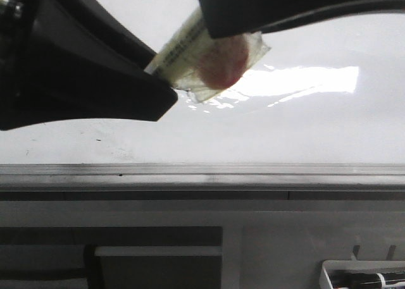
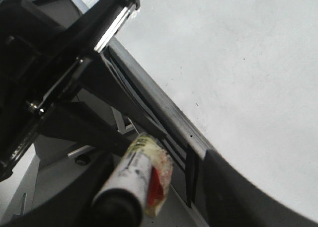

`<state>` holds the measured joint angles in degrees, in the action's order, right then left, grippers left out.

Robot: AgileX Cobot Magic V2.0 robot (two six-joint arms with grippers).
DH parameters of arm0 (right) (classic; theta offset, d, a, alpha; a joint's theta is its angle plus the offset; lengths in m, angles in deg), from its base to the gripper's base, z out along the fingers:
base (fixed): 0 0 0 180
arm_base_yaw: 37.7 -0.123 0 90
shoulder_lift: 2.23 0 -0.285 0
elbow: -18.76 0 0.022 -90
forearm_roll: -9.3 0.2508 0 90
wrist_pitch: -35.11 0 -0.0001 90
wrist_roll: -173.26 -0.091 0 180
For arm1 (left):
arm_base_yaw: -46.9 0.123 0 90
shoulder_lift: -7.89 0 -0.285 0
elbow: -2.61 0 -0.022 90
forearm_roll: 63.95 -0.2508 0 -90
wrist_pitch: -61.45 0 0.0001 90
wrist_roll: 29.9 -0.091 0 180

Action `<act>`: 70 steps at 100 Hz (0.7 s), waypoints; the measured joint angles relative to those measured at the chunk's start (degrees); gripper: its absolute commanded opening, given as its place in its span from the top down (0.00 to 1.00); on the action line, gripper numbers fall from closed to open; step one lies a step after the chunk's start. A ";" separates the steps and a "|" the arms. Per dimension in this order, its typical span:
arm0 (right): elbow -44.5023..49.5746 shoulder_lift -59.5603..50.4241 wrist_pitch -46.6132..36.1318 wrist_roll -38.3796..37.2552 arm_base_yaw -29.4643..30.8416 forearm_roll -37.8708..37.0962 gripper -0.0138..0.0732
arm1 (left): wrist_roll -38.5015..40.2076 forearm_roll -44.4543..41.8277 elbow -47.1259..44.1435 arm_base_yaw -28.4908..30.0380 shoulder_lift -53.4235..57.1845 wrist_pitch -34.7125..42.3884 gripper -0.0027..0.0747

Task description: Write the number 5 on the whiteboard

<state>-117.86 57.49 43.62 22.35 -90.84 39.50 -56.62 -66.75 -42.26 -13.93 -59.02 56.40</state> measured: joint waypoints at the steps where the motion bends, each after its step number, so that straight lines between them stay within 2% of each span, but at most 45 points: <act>1: 0.00 0.10 -0.08 0.00 0.00 0.00 0.43 | 0.00 0.00 0.00 0.00 0.00 0.00 0.99; 13: 0.00 2.17 -0.58 0.00 -0.50 0.13 0.44 | 0.00 0.00 0.00 0.00 0.00 0.00 0.99; 20: 0.00 3.39 -0.70 0.00 -0.61 0.15 0.47 | 0.00 0.00 0.00 0.00 0.00 0.00 0.99; 47: 0.00 4.79 -1.17 0.30 -0.61 0.38 0.81 | 0.00 0.78 0.00 0.00 0.00 -0.13 0.99; 58: 0.00 4.79 -1.17 0.69 -0.61 0.18 0.88 | 0.00 1.13 0.00 0.00 0.00 -0.26 0.99; 70: 0.00 4.79 -1.06 0.79 -0.61 -0.10 0.90 | 0.00 1.37 0.00 0.00 0.00 -0.26 0.99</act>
<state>-117.86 62.28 42.56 23.14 -91.45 39.40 -56.62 -65.38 -42.26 -13.93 -59.02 56.13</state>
